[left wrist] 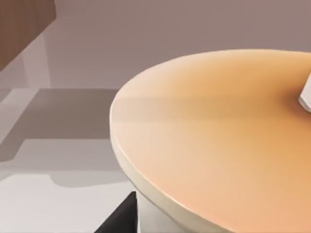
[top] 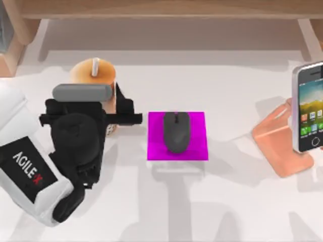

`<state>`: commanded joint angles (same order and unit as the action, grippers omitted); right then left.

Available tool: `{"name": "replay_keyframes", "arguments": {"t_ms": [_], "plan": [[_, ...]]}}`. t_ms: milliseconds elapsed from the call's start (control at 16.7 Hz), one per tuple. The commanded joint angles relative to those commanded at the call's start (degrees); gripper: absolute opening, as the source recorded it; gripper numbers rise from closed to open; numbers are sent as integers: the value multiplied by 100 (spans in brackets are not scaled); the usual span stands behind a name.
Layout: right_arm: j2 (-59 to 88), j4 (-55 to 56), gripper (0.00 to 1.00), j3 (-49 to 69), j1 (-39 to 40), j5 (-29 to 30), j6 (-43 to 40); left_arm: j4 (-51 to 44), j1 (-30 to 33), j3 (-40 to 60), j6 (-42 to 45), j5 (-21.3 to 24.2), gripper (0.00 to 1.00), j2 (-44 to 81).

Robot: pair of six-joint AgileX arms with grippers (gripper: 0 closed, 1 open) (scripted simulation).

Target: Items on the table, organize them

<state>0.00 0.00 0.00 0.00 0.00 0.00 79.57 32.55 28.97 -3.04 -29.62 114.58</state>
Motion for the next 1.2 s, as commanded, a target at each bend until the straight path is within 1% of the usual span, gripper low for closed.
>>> {"name": "replay_keyframes", "arguments": {"t_ms": [360, 720, 960, 1200], "plan": [[0, 0, 100, 0, 0, 0, 0, -285, 7, 0, 11, -6, 0, -284], [0, 0, 100, 0, 0, 0, 0, -261, -4, 53, 18, -9, 0, -338], [0, 0, 100, 0, 0, 0, 0, -372, -137, 655, 32, 36, 0, -655], [0, 0, 100, 0, 0, 0, 0, -939, -354, 1596, 73, 202, 0, -920]]}}
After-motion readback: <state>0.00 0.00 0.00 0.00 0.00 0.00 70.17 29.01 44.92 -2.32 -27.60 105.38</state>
